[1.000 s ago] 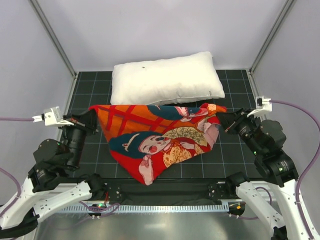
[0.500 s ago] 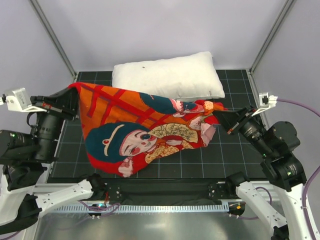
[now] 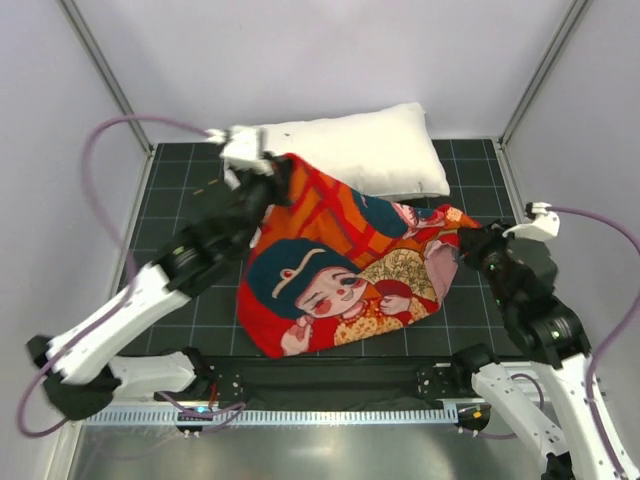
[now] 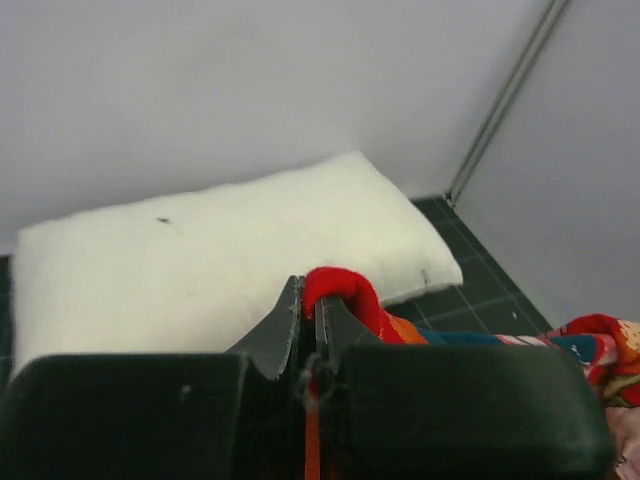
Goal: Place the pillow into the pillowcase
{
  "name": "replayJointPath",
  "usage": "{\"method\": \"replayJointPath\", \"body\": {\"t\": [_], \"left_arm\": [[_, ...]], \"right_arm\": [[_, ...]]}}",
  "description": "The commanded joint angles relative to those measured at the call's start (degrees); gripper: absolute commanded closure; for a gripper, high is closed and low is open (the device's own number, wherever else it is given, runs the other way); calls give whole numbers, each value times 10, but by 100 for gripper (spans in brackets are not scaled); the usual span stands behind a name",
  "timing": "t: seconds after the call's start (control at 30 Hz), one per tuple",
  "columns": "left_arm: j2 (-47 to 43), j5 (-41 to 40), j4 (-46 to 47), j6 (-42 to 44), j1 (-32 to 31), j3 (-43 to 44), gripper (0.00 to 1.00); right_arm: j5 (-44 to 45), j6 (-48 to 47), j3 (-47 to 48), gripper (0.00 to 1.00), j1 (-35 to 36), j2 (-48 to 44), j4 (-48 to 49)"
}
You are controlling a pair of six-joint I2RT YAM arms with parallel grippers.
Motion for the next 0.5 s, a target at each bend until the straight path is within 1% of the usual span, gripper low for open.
{"method": "replayJointPath", "body": {"t": [0.0, 0.03, 0.07, 0.1, 0.13, 0.17, 0.2, 0.23, 0.27, 0.3, 0.33, 0.37, 0.4, 0.43, 0.47], "left_arm": [[137, 145, 55, -116, 60, 47, 100], [203, 213, 48, -135, 72, 77, 100], [238, 249, 24, -156, 82, 104, 93], [265, 274, 8, -157, 89, 165, 77], [299, 291, -13, -151, 90, 191, 59], [304, 304, -40, -136, 91, 207, 33], [302, 298, -45, -129, 91, 213, 27], [291, 280, -43, -125, 92, 203, 22], [259, 243, -42, -121, 92, 187, 14], [237, 223, -42, -118, 95, 171, 11], [216, 209, -47, -120, 108, 134, 8], [168, 196, -56, -127, 118, 118, 3], [143, 170, -69, -149, 128, 102, 1], [120, 160, -103, -166, 152, 66, 0], [92, 153, -116, -178, 163, 48, 0]], "right_arm": [[213, 79, -29, 92, -9, 57, -19], [241, 100, -34, 88, -20, 70, -26], [238, 109, -40, 70, -28, 72, -23], [231, 111, -46, 45, -34, 72, -13], [226, 114, -47, 1, -37, 70, -7], [207, 102, -47, 1, -38, 63, 1], [193, 89, -47, 0, -38, 58, 16], [177, 54, -46, 0, -38, 53, 25], [127, 29, -47, 0, -38, 41, 39], [100, 9, -51, 0, -38, 36, 62], [73, -24, -53, 0, -39, 32, 72], [27, -43, -56, 0, -38, 29, 86], [-92, -66, -63, 1, -38, 35, 115], [-164, -75, -65, 2, -38, 45, 125], [-212, -63, -67, 6, -36, 58, 133]]}}
